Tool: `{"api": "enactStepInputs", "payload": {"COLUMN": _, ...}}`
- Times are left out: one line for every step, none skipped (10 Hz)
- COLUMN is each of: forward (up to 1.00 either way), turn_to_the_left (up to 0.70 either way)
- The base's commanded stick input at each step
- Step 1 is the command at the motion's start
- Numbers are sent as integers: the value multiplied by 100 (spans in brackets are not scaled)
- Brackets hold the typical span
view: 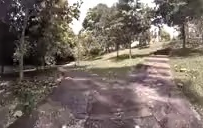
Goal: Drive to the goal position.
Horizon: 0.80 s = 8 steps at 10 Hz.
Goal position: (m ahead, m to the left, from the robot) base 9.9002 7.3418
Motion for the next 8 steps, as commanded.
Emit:
{"api": "enactStepInputs", "payload": {"forward": 45, "turn_to_the_left": 27}}
{"api": "enactStepInputs", "payload": {"forward": 45, "turn_to_the_left": 27}}
{"api": "enactStepInputs", "payload": {"forward": 45, "turn_to_the_left": 27}}
{"api": "enactStepInputs", "payload": {"forward": 45, "turn_to_the_left": 27}}
{"api": "enactStepInputs", "payload": {"forward": 45, "turn_to_the_left": 27}}
{"api": "enactStepInputs", "payload": {"forward": 45, "turn_to_the_left": 27}}
{"api": "enactStepInputs", "payload": {"forward": 45, "turn_to_the_left": 27}}
{"api": "enactStepInputs", "payload": {"forward": 45, "turn_to_the_left": 27}}
